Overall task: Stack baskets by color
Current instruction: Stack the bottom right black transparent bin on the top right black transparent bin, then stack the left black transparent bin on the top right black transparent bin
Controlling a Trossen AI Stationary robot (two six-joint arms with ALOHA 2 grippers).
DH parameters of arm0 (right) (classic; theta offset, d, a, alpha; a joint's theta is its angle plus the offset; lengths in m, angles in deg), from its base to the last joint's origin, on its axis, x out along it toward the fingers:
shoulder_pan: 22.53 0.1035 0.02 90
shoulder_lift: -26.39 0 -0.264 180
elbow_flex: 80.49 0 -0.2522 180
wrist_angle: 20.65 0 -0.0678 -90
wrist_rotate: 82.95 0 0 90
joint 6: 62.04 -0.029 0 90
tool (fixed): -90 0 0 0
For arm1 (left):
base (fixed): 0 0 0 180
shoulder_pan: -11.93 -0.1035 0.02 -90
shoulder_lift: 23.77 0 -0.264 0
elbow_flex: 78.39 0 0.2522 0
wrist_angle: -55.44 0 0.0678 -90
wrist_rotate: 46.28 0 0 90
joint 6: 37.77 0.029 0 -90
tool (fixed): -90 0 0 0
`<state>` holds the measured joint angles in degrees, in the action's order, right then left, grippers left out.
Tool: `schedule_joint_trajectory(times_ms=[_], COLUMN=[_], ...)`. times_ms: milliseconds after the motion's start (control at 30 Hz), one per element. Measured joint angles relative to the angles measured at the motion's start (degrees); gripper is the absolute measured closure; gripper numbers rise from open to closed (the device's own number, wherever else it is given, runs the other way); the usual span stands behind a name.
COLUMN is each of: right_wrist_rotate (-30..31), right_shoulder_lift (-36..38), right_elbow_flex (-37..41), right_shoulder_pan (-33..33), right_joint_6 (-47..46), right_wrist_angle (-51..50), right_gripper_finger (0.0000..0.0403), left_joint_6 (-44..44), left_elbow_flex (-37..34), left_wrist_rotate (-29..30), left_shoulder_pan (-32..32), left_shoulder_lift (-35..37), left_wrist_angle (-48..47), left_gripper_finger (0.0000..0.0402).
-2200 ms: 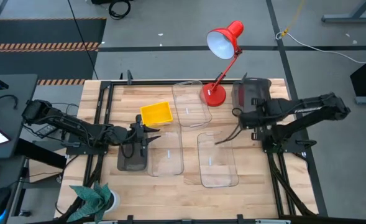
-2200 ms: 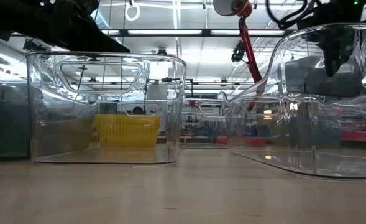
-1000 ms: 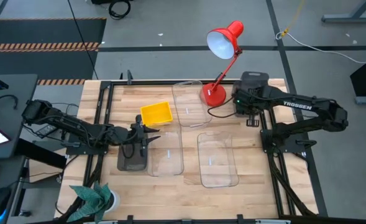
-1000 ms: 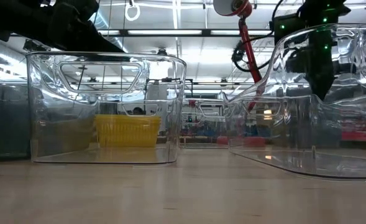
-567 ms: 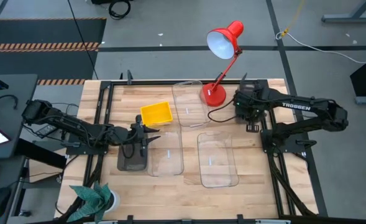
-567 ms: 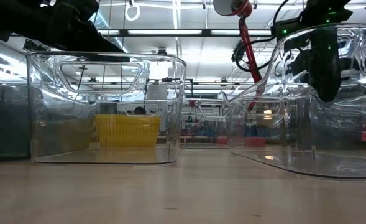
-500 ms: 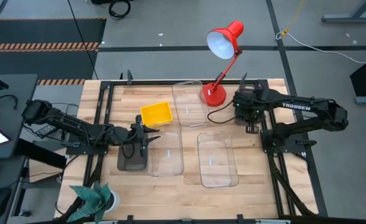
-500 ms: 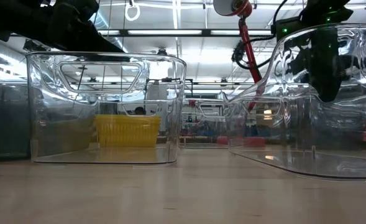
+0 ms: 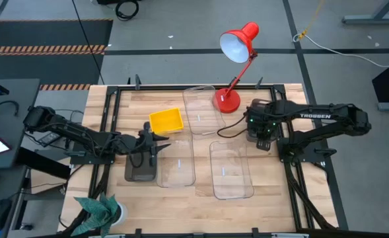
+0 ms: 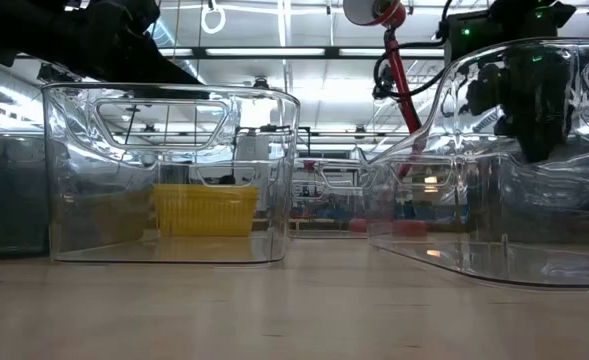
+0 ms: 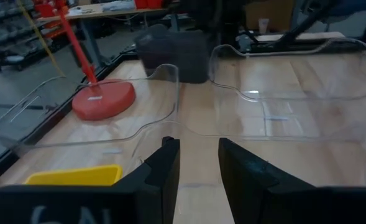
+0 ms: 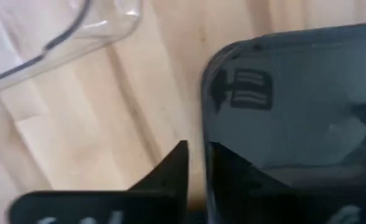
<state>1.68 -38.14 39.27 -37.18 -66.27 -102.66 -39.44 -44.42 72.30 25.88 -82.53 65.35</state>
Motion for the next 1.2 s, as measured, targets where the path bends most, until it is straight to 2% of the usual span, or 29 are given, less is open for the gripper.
schedule_joint_trajectory(times_ms=[167,233,367,500,633,800,1000,1100,1200], right_wrist_rotate=[-0.9,-0.8,0.5,2.6,2.8,5.3,7.3,7.5,8.8], right_shoulder_lift=[0.0,0.0,1.3,4.3,7.1,9.6,10.8,11.0,11.0], right_elbow_flex=[-0.9,-2.4,-5.9,-6.8,-6.1,-3.8,-1.2,-0.3,-0.2], right_shoulder_pan=[1.8,2.3,3.7,4.9,5.8,6.9,8.3,8.8,9.0], right_joint_6=[-2.5,-3.5,-5.1,-5.1,-5.3,-6.5,-7.6,-7.4,-6.8], right_wrist_angle=[-2.6,-4.5,-6.1,-2.0,3.2,7.5,10.7,11.4,12.4], right_gripper_finger=[0.0264,0.0244,0.0221,0.0217,0.0218,0.0219,0.0219,0.0219,0.0219], left_joint_6=[-3.6,-5.0,-10.5,-16.0,-21.4,-27.9,-34.2,-38.7,-41.7], left_elbow_flex=[1.4,4.1,11.8,17.5,21.3,22.8,22.8,24.0,25.8], left_wrist_rotate=[0.1,-1.6,-2.8,-3.7,-10.4,-21.4,-30.7,-31.5,-28.3], left_shoulder_pan=[0.1,0.2,0.2,0.2,0.2,0.5,3.9,6.8,10.2], left_shoulder_lift=[0.0,0.0,0.0,-0.1,-0.1,-0.1,-0.1,-0.1,-1.2], left_wrist_angle=[-2.7,-8.1,-24.8,-39.4,-50.3,-57.3,-61.8,-66.6,-69.6], left_gripper_finger=[0.0266,0.026,0.0259,0.0259,0.026,0.0265,0.0275,0.0276,0.0276])
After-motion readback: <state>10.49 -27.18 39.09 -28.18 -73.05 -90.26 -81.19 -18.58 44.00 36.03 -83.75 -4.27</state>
